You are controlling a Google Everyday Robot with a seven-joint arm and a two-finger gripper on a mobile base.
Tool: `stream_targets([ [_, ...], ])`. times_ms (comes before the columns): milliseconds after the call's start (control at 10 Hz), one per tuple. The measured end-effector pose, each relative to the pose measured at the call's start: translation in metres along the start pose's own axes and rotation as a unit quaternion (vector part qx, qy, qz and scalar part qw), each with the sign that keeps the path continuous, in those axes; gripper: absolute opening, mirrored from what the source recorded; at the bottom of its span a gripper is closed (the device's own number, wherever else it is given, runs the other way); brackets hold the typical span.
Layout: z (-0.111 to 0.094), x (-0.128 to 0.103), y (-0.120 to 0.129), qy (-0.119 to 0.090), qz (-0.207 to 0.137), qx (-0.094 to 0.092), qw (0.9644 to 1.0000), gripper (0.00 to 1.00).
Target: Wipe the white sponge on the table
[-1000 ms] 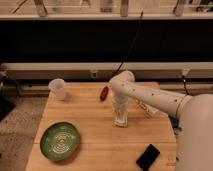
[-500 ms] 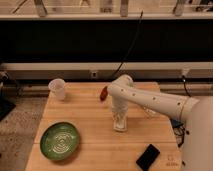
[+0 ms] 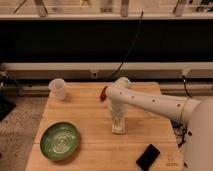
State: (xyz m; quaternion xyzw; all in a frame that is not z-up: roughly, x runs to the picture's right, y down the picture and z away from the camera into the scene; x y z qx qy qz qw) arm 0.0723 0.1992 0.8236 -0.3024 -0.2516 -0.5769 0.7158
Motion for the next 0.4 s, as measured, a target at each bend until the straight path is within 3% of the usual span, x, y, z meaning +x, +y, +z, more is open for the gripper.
stream_targets([
  [400,0.0031,-0.0029,-0.0006,-0.002,0.011,0.006,0.9999,0.0],
])
